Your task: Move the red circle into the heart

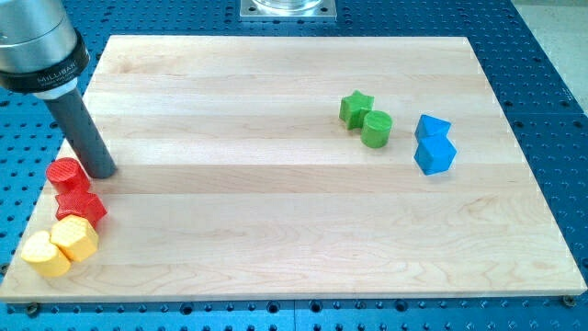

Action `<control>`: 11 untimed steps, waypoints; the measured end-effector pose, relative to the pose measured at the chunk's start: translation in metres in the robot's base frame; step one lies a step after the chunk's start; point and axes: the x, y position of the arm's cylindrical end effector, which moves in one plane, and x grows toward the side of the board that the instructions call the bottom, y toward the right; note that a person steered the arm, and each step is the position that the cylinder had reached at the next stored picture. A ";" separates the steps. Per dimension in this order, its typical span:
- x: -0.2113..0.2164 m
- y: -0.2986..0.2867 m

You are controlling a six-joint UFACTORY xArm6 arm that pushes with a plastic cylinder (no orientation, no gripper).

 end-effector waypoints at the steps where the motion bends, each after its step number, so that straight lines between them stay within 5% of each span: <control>1: -0.015 -0.012; 3: 0.057 -0.050; 5: 0.073 -0.050; 9: -0.003 -0.010; 11: -0.060 0.067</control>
